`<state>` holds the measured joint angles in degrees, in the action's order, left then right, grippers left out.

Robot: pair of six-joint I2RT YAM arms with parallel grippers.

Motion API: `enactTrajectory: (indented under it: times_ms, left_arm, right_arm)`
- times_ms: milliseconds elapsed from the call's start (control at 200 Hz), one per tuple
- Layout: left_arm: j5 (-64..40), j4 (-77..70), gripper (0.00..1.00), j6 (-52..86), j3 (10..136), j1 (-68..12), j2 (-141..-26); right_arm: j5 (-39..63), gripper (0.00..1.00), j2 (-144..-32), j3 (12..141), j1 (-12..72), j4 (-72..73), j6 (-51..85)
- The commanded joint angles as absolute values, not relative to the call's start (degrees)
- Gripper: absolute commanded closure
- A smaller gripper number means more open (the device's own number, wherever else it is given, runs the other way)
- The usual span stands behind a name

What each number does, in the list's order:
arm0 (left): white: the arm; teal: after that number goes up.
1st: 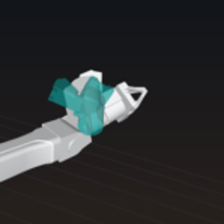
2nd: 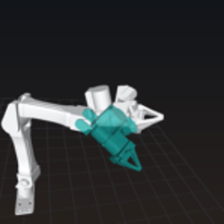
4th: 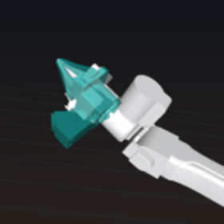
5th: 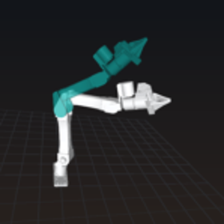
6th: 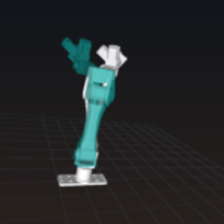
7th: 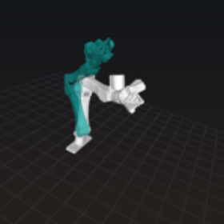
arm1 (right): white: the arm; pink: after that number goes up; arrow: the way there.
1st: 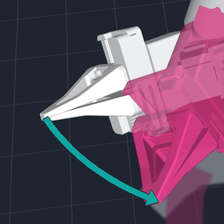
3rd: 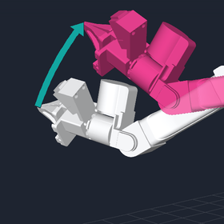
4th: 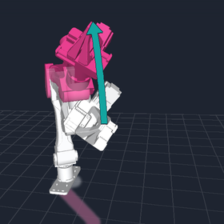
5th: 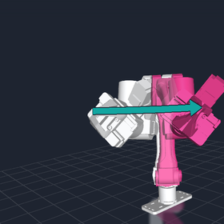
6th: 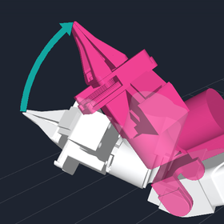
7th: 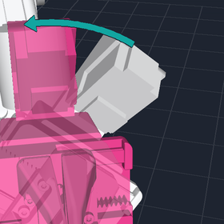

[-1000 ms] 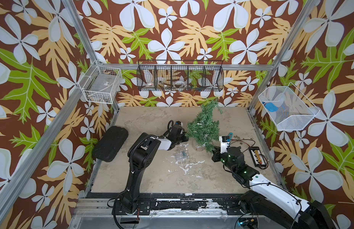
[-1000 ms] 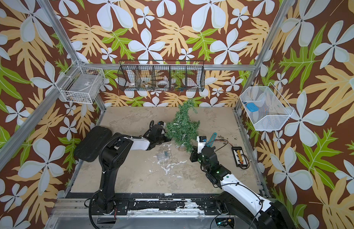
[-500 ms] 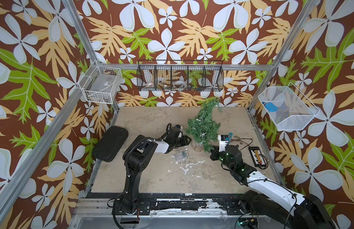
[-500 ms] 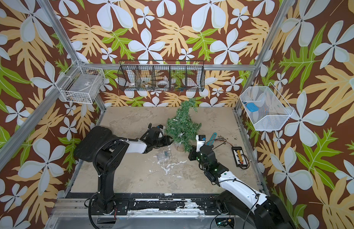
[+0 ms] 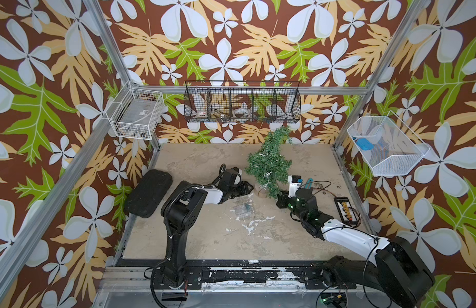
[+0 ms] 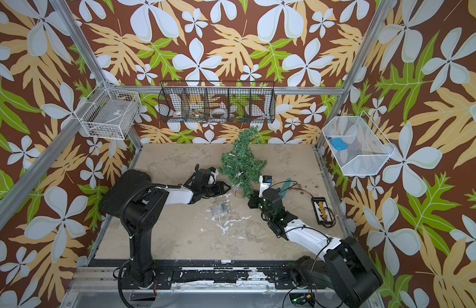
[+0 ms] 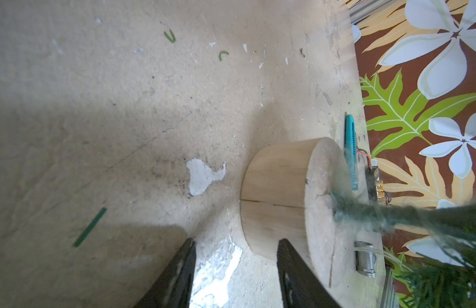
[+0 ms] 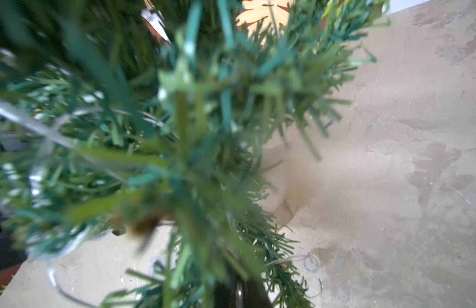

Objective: Remove string lights from the small christmas tree
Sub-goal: Remove the light string from the Christmas tree.

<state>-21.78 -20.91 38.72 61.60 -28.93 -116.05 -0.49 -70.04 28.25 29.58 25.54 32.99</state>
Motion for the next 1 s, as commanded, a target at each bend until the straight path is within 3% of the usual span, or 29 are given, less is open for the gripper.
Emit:
enactTrajectory:
  times_ms: [0,581,996]
  left_arm:
    - [-23.8,-21.5,0.47,40.6,61.3,-28.9,-116.4]
    - [-23.5,-28.4,0.32,46.0,59.8,-29.9,-114.3]
    - [-16.3,-23.1,0.42,43.1,63.9,-31.9,-120.6]
  right_arm:
    - [-1.9,0.94,-69.6,30.1,29.6,23.6,32.9]
    - [-0.1,0.94,-67.1,32.6,29.6,17.4,30.0]
    - [-1.7,0.88,-63.1,37.0,29.6,7.0,25.3]
